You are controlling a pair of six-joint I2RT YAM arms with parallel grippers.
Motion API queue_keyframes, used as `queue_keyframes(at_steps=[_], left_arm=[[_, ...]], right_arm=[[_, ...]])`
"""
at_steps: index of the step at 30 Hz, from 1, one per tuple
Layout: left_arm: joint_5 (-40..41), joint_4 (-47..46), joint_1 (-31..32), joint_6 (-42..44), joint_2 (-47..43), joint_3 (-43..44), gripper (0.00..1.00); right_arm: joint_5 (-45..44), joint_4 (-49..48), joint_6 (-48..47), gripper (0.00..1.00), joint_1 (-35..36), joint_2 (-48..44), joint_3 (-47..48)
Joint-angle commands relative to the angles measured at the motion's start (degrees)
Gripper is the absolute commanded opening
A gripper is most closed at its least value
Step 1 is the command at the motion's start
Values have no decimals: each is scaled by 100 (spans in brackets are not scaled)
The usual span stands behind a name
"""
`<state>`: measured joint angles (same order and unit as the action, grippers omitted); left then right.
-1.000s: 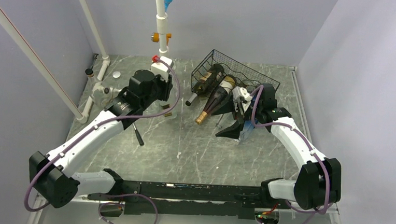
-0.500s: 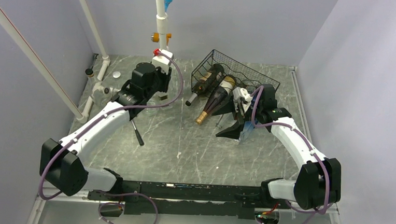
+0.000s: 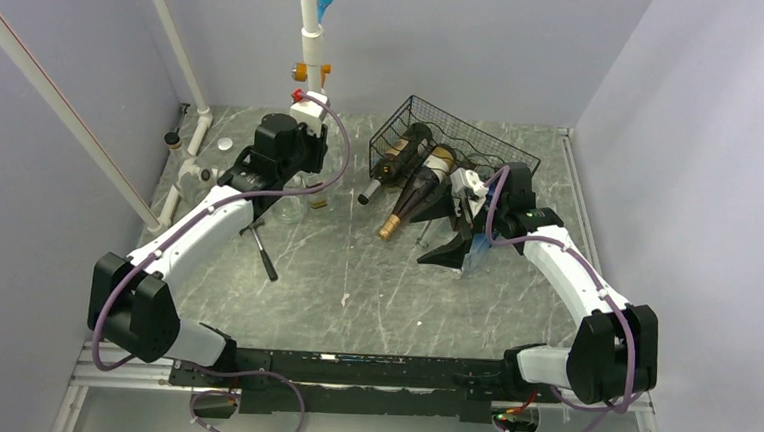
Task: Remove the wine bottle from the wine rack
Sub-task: Place the wine bottle at the center of the board.
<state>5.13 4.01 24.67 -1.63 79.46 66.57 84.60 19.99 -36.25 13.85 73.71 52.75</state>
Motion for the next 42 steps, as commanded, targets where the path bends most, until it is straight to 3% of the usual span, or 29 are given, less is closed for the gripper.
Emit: queue_keyframes(at_steps=[1, 4, 11, 14, 30, 37, 42], left_arm=[[-100, -1086, -88, -51, -103, 465, 0], [-105, -1025, -110, -31, -42, 466, 0], [43, -909, -120, -83, -8, 453, 39], [78, -841, -120, -102, -9, 475, 49], [-52, 45, -129, -328, -389, 1017, 78], [-537, 153, -129, -731, -1080, 537, 94], [-1091, 183, -129, -1064, -1555, 161, 99]], right_arm=[[280, 20, -279, 100, -24, 7, -2], [285, 69, -318, 100, -23, 25, 11], [294, 111, -356, 100, -31, 55, 25], [294, 111, -365, 100, -31, 59, 25], [213, 652, -875, 100, -147, 33, 176], [115, 950, -1189, 100, -278, -21, 239], [25, 1135, -1385, 100, -405, -93, 262]])
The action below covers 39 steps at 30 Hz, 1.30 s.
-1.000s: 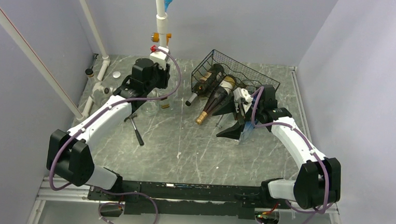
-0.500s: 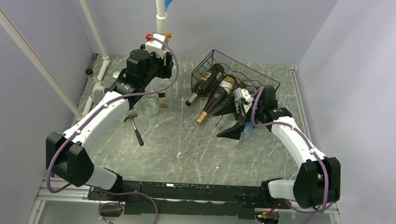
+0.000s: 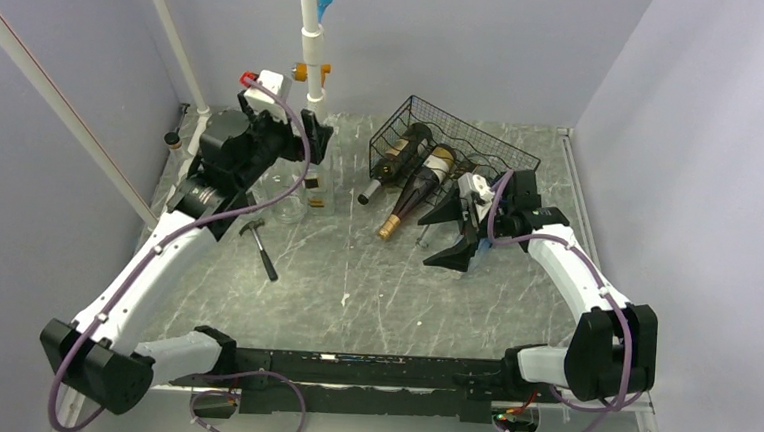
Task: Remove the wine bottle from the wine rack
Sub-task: Place the wine bottle at the center of the board, then adjust the wine rack at the center of the board.
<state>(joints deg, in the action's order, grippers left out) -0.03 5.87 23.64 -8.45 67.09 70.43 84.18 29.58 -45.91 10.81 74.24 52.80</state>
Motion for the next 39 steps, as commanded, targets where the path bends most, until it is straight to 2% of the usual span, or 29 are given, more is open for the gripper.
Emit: queue_keyframes(at_steps=[1, 12, 21, 27, 30, 39], left_arm=[[-668, 1, -26, -446, -405, -307, 99], [-1521, -242, -26, -1034, -1202, -1268, 99], [-2009, -886, -26, -1922, -1535, -2143, 99], [-2709, -1048, -26, -2044, -1491, -2388, 99], [-2959, -1113, -26, -2089, -1471, -2507, 100], [-3102, -1233, -25, -2165, -1454, -2863, 99]], right_arm=[[51, 190, -446, 100, -123, -170, 258], [-366, 346, -639, 100, -606, -614, 164], [-942, 504, -635, 100, -1360, -982, 88], [-1620, 417, -339, 100, -1853, -1103, 135], [-1983, 141, 125, 100, -2098, -1096, 171], [-3733, -601, 779, 100, -2454, -1037, 3]])
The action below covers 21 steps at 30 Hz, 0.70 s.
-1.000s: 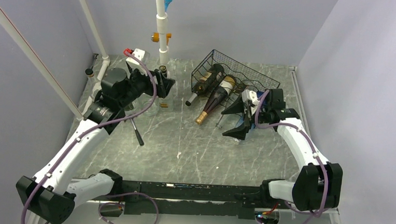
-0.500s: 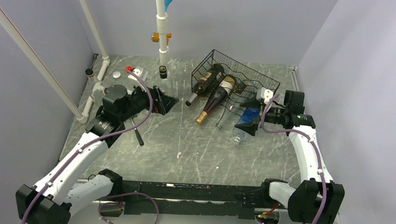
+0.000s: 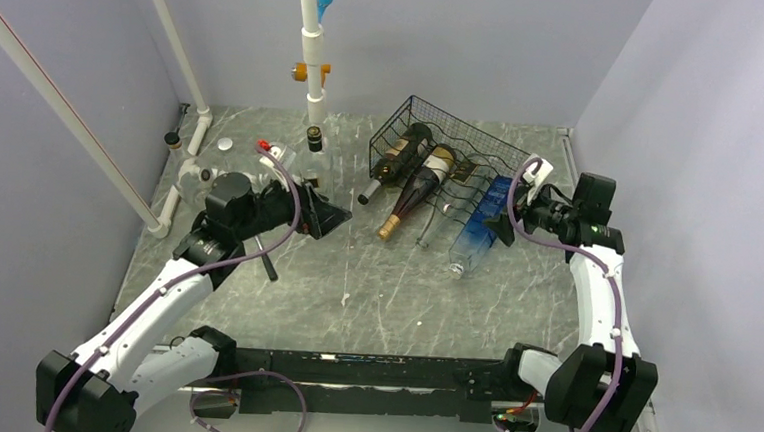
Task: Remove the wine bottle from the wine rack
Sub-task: Adjust the wine rack at the center of the board.
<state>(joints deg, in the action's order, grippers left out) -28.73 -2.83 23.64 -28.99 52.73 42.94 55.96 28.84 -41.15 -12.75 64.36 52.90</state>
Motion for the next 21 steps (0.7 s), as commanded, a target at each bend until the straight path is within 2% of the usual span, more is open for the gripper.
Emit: queue_keyframes(at_steps=[1, 6, 21], left_arm=[[-238, -385, -26, -115, -10, -149, 99], [-262, -507, -26, -139, 47, -295, 100], [-438, -539, -14, -215, 433, -250, 99]], right_arm=[[-1101, -592, 300, 100, -108, -27, -39], [-1677, -818, 298, 99, -122, 96, -206], [-2219, -1302, 781, 91, -24, 717, -337]])
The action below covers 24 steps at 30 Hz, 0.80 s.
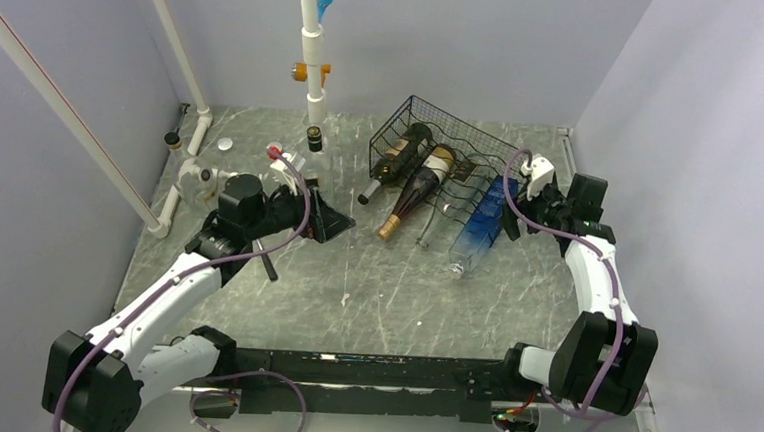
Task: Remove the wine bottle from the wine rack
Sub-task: Adjust the wine rack at the center of the board.
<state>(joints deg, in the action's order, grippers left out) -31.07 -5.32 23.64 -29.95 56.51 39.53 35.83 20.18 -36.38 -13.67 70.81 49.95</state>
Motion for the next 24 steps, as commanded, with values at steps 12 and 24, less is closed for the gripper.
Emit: queue_keyframes(at_steps=[12, 24], left_arm=[[-294, -318, -8, -111, 221, 132, 100], [-29, -88, 445, 115, 738, 646, 99]], right_arm=[[-499, -265, 130, 89, 189, 341, 58], [-1603, -723, 711, 71, 189, 511, 113]])
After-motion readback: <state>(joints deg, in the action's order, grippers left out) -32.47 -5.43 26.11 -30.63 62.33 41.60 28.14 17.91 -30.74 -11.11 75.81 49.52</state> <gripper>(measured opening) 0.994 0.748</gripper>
